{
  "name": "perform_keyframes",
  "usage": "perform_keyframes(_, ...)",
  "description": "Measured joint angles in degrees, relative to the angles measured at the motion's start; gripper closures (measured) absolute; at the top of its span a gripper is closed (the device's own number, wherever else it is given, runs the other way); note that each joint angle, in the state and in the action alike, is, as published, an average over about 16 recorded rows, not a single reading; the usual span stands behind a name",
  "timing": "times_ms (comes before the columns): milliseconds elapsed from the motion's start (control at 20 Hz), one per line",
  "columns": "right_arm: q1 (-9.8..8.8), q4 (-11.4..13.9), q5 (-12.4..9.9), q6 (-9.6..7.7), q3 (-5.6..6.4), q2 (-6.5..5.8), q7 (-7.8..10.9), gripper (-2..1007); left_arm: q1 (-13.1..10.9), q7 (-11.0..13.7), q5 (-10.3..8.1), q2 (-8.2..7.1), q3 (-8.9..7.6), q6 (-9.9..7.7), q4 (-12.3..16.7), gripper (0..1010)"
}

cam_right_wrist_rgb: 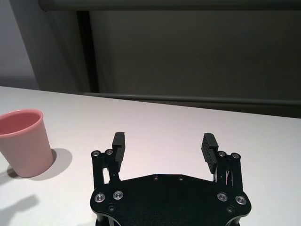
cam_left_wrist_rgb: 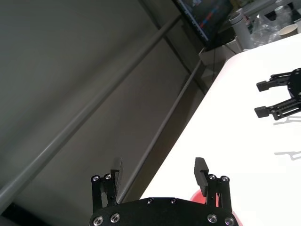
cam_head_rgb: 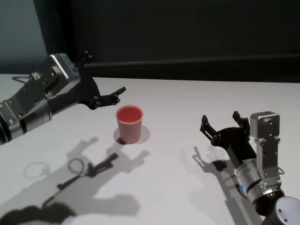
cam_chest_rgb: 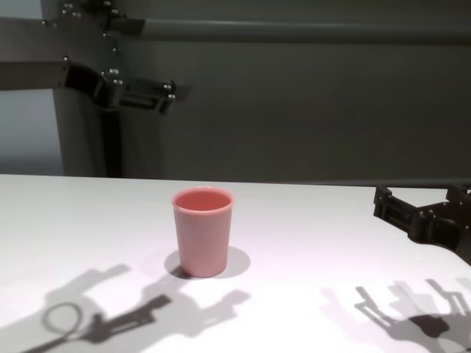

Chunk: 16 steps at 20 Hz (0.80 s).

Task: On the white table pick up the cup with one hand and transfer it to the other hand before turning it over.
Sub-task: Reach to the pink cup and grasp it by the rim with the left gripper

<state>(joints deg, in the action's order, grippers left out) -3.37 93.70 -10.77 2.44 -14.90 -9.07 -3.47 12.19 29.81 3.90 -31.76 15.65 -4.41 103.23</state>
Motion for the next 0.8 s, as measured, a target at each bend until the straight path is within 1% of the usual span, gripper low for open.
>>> perform_keyframes(200,0.0,0.0,0.0,0.0,0.0,0.0,0.0,3,2.9,4.7,-0.11,-2.86,2.27,0.9,0.4,9)
perform_keyframes(350,0.0,0.0,0.0,0.0,0.0,0.0,0.0,3,5.2,7.1,0.65,-4.42,4.25,1.41,0.2,9)
perform_keyframes(550,0.0,0.0,0.0,0.0,0.0,0.0,0.0,3,8.5,9.4,3.29,-6.0,7.36,1.61,-0.6,9)
perform_keyframes(800,0.0,0.0,0.0,0.0,0.0,0.0,0.0,3,12.6,12.1,6.86,-7.33,11.18,1.62,-2.1,9)
